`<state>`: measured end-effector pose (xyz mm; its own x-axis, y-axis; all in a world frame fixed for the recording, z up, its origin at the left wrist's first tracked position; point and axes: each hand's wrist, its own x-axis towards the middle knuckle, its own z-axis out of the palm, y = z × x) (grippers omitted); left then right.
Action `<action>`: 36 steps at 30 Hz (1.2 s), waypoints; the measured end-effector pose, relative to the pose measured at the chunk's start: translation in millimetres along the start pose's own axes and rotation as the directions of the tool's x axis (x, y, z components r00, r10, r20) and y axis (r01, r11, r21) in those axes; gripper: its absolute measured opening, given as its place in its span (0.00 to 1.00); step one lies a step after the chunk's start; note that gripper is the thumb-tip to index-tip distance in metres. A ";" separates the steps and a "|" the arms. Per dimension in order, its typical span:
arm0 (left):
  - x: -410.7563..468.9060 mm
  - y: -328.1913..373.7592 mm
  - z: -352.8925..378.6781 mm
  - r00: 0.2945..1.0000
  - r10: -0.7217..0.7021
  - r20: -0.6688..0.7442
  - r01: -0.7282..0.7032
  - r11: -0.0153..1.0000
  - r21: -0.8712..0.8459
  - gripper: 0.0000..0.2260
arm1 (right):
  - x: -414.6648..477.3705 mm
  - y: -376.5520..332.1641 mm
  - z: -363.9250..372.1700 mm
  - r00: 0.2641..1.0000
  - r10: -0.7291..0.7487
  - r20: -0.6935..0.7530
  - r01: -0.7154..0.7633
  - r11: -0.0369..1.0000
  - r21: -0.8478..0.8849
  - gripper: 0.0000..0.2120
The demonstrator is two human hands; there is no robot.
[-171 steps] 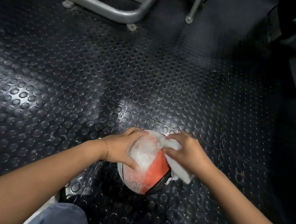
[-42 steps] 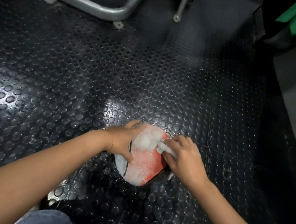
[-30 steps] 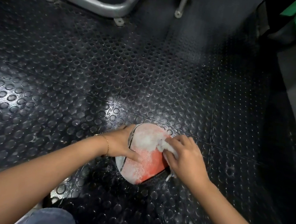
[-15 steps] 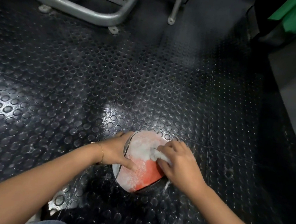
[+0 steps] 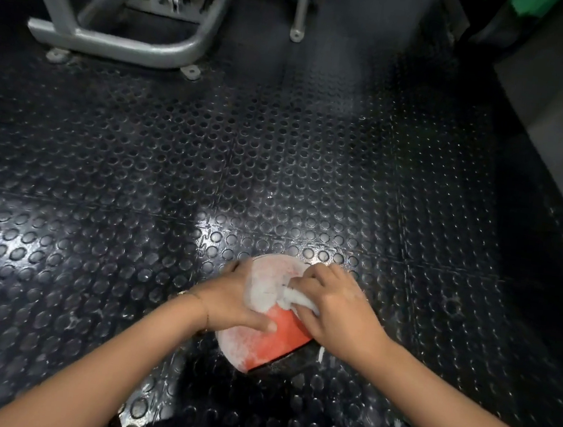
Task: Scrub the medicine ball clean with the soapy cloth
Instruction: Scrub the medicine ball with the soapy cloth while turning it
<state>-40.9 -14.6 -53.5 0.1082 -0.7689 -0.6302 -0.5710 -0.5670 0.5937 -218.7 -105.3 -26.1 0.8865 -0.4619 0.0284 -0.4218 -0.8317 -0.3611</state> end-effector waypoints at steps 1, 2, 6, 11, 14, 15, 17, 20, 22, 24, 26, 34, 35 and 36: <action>-0.3 -1.8 0.1 1.000 -0.001 -0.010 0.001 1.000 0.008 0.59 | -0.2 1.0 -0.2 1.000 -0.015 0.009 0.015 1.000 0.006 0.12; -1.7 -3.0 0.6 1.000 0.003 -0.017 -0.002 1.000 0.019 0.58 | -0.1 4.0 -1.3 1.000 0.001 0.008 -0.001 1.000 0.015 0.12; -7.6 -7.4 3.7 1.000 -0.002 -0.032 0.003 0.999 0.049 0.58 | -0.4 18.8 -3.9 0.989 0.148 0.007 -0.148 0.988 0.037 0.13; -14.5 -15.3 5.7 0.999 0.020 -0.050 -0.019 1.000 0.002 0.59 | -4.7 4.2 -1.3 0.993 0.088 0.073 -0.096 0.990 0.107 0.13; -15.8 -17.3 6.7 0.998 0.017 -0.055 -0.017 1.000 -0.012 0.59 | 5.6 11.8 -4.8 0.968 0.234 0.088 -0.245 0.957 0.153 0.14; -15.8 -17.1 6.2 0.999 0.013 -0.052 -0.013 1.000 -0.012 0.59 | 7.6 13.0 -5.3 0.962 0.256 0.096 -0.269 0.951 0.154 0.15; -16.1 -17.2 4.4 0.999 0.014 -0.044 -0.014 1.000 0.002 0.59 | 6.0 9.5 -4.4 0.969 0.224 0.108 -0.237 0.963 0.130 0.15; -18.3 -21.6 4.6 0.999 0.028 -0.033 -0.028 1.000 0.002 0.59 | 0.6 5.3 -4.0 0.974 0.175 0.142 -0.194 0.971 0.139 0.15; -19.9 -24.2 6.2 0.998 0.038 -0.042 -0.039 0.999 -0.017 0.60 | 4.9 10.5 -4.6 0.953 0.254 0.168 -0.281 0.945 0.168 0.14; -20.2 -24.5 6.8 0.998 0.038 -0.045 -0.039 0.999 -0.031 0.60 | 9.4 14.2 -5.4 0.918 0.343 0.199 -0.381 0.902 0.203 0.13; -21.5 -23.4 5.5 0.998 0.041 -0.042 -0.042 0.999 -0.024 0.60 | 8.1 13.9 -5.2 0.914 0.347 0.209 -0.388 0.899 0.203 0.13; -31.0 -19.8 -0.2 0.996 0.079 -0.027 -0.080 0.996 -0.028 0.56 | 7.5 11.1 -3.5 0.901 0.373 0.220 -0.421 0.875 0.240 0.12; -30.2 -20.4 -0.7 0.997 0.072 -0.025 -0.073 0.997 -0.029 0.56 | 7.9 10.3 -3.6 0.906 0.359 0.222 -0.408 0.882 0.238 0.11; -29.5 -21.8 -1.2 0.998 0.065 -0.020 -0.065 0.998 -0.025 0.56 | 7.3 8.8 -3.4 0.916 0.333 0.223 -0.382 0.894 0.235 0.11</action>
<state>-30.7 20.2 -47.3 0.0872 -0.8095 -0.5806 -0.5562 -0.5231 0.6458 -216.5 -117.0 -25.9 0.7140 -0.6314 -0.3025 -0.6711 -0.4941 -0.5528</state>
